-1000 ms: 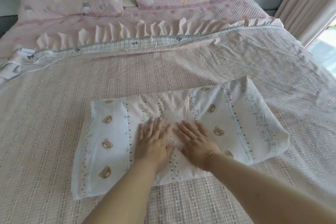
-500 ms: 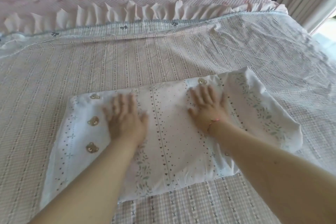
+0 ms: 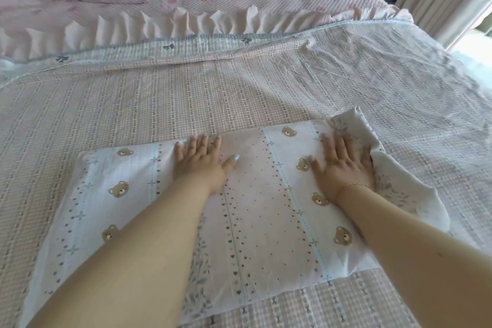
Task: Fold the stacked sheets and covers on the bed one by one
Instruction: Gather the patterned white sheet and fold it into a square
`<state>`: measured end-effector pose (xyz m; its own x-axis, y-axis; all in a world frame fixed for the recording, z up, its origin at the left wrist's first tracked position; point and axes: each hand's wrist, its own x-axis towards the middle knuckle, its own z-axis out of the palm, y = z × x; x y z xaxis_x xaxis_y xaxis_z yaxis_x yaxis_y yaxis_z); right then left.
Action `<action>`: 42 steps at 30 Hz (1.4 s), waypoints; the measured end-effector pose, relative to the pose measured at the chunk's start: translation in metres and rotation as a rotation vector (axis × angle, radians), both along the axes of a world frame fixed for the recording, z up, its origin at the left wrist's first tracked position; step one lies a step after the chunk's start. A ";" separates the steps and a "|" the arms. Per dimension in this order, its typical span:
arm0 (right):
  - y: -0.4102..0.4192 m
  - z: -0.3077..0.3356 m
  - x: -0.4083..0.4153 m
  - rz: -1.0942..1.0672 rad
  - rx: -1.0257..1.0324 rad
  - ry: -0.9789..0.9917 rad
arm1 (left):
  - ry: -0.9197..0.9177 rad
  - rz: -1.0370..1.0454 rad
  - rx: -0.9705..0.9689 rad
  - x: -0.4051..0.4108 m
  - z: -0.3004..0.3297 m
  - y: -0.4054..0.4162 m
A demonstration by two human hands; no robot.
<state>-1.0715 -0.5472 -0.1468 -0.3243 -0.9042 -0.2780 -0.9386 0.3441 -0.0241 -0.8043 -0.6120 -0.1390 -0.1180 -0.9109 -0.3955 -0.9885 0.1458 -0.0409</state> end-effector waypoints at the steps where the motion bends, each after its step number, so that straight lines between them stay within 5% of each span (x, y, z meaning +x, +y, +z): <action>1: 0.007 0.000 0.011 -0.040 0.009 -0.021 | -0.015 0.012 0.020 -0.003 0.002 -0.006; 7: 0.092 -0.003 0.096 -0.005 -0.020 -0.116 | -0.050 -0.004 0.057 -0.018 0.022 -0.018; 10: 0.144 -0.005 0.139 -0.214 -0.341 -0.256 | 0.025 0.019 0.095 -0.021 0.037 -0.018; 13: 0.177 0.006 0.168 -0.832 -0.668 -0.592 | 0.238 0.135 0.235 -0.020 0.050 -0.009; 15: 0.178 0.021 0.172 -1.328 -0.613 -1.083 | 0.368 0.241 0.380 -0.019 0.062 -0.001; 18: 0.172 0.029 0.165 -1.549 -0.390 -1.615 | 0.513 0.318 0.569 -0.013 0.084 0.013; 20: 0.167 0.045 0.158 -1.491 -0.353 -1.797 | 0.612 0.375 0.675 -0.005 0.101 0.022; 28: 0.167 0.132 0.087 -0.926 -0.523 -1.940 | 1.127 0.589 0.829 0.038 0.179 0.057; 36: 0.101 0.241 0.030 -0.508 -0.574 -1.497 | 1.678 0.522 0.781 0.082 0.247 0.095; 39: 0.076 0.275 0.031 -0.262 -0.436 -1.557 | 1.658 0.575 0.614 0.081 0.264 0.100; 42: 0.048 0.297 0.029 -0.229 -0.521 -1.558 | 1.676 0.580 0.145 0.065 0.289 0.086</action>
